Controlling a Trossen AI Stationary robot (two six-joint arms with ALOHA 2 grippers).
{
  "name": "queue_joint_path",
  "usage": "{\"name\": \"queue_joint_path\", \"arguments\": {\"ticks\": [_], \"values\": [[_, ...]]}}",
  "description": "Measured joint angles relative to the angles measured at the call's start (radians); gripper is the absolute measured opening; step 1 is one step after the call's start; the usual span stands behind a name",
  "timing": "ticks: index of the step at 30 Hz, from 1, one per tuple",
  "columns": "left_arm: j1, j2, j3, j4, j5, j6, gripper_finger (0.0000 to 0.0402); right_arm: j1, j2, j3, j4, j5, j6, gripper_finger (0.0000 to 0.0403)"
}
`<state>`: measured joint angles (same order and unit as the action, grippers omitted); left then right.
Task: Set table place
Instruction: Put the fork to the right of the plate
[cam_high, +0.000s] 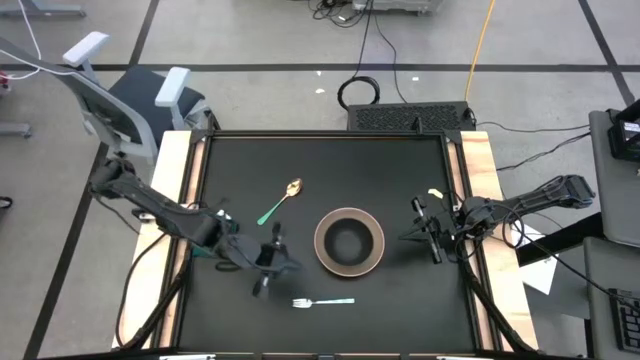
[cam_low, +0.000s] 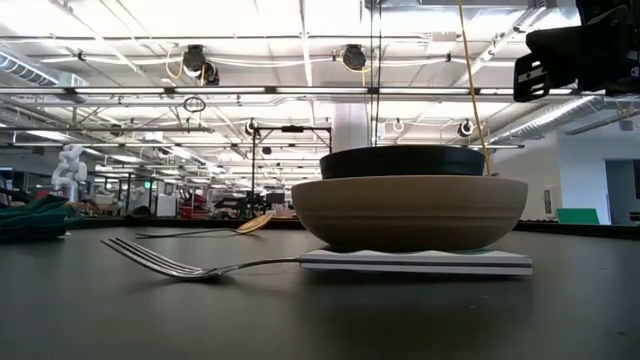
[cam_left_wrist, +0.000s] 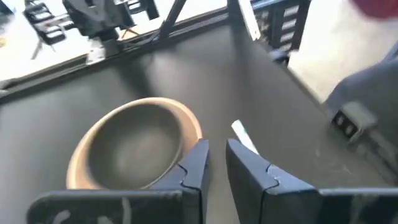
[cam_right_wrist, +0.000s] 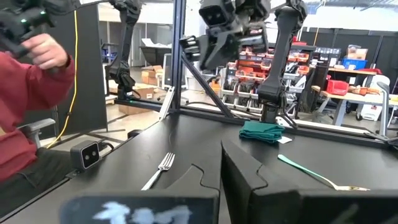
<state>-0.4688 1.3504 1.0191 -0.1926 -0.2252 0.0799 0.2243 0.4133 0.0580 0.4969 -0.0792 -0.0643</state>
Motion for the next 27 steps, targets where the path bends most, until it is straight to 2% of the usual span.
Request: {"name": "queue_joint_path", "arguments": {"ticks": [6,11,17,27], "values": [[0.018,-0.106,0.000,-0.159,-0.095,0.022,0.0058,0.000,0.000,0.000,0.000,0.000,0.000,0.0000],[0.038,-0.184,0.000,-0.243,-0.099,-0.014,0.0058,0.000,0.000,0.000,0.000,0.000,0.000,0.0000],[0.039,-0.237,0.000,-0.248,-0.083,-0.037,0.0058,0.000,0.000,0.000,0.000,0.000,0.000,0.0000],[0.039,-0.240,0.000,-0.251,-0.084,-0.030,0.0058,0.000,0.000,0.000,0.000,0.000,0.000,0.0000]]}}
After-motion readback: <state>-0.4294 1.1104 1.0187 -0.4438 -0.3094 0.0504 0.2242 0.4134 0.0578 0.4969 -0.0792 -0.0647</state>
